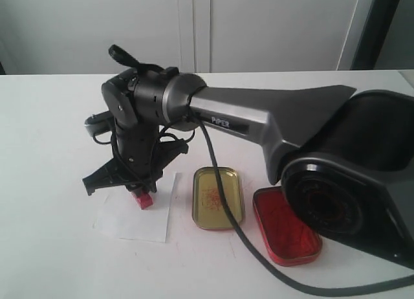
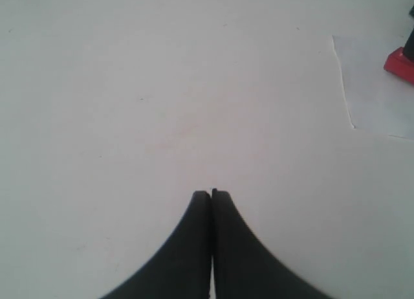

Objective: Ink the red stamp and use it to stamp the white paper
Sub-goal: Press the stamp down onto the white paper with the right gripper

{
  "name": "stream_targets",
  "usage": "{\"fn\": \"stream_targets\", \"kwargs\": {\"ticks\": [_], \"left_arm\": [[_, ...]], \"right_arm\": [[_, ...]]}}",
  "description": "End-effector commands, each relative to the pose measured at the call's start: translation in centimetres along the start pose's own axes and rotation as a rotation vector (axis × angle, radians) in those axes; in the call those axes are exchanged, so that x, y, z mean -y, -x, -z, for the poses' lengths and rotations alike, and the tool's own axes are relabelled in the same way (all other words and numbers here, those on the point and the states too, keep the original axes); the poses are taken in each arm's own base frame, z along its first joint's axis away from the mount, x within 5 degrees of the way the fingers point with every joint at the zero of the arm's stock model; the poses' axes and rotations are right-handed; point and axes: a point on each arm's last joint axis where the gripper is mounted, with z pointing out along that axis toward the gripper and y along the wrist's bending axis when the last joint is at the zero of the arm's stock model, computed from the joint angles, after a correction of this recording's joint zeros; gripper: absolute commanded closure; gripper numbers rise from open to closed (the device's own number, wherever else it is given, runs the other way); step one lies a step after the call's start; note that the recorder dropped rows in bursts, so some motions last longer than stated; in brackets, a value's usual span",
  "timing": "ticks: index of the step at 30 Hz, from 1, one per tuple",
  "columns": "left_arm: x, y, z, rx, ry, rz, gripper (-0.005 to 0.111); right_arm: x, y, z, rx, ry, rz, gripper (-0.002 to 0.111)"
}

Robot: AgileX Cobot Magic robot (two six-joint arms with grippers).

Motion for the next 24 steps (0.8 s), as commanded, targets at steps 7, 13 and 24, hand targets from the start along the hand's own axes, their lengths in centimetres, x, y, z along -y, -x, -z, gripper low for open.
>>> {"fn": "stream_targets", "kwargs": {"ticks": [7,13,24], "left_arm": [[0.0,-0.4,-0.1,-0.021,0.0,0.002,0.107],[0.0,-0.4,-0.1,-0.021,0.0,0.002,0.107],[0.0,-0.4,-0.1,-0.021,0.0,0.002,0.107]], "right_arm": [[0.7,-3.1,-7.5,-0.277,-0.086,0.022,0.108],[0.8,-3.4,-8.0,-0.293,-0.09,0.023,0.108],[0.8,-3.4,-8.0,-0.291,-0.089,0.023,0.108]]}}
